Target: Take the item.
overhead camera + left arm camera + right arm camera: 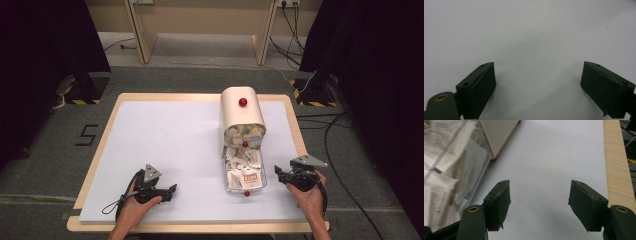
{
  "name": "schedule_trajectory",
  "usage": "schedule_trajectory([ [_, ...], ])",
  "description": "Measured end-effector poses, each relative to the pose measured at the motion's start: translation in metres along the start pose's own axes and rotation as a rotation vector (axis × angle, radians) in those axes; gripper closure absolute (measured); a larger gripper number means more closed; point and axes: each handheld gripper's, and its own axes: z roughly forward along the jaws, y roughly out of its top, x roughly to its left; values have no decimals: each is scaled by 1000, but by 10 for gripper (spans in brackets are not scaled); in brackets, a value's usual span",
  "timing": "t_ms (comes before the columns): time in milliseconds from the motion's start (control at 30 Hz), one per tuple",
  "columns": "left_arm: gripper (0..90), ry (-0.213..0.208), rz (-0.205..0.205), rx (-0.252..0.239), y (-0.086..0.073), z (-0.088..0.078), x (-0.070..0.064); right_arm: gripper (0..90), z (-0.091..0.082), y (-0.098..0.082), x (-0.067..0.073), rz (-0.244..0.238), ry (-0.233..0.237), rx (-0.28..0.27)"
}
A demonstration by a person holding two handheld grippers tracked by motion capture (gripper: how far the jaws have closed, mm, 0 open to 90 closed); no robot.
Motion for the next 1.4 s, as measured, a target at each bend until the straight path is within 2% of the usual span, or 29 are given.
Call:
schedule_trajectory([
  [167, 118, 0, 0, 0, 0, 0, 0, 346, -11, 10, 8, -17, 19, -26],
  [267, 118, 0, 0, 0, 0, 0, 0, 359, -22, 18, 18, -40, 45, -63],
  [567, 118, 0, 0, 0, 0, 0, 0, 365, -33, 23, 27, -36, 75, -79],
  [667, 118, 0, 0, 0, 0, 0, 0, 366, -41, 29, 35, -53, 93, -107],
  [867, 118, 0, 0, -1, 0, 0, 0, 368, -45, 34, 48, -76, 126, -122],
  [1200, 118, 0, 0, 0, 0, 0, 0, 377, -45, 36, 60, -88, 167, -129],
  [1400, 117, 0, -1, 0, 0, 0, 0, 385, -45, 37, 71, -111, 194, -128],
])
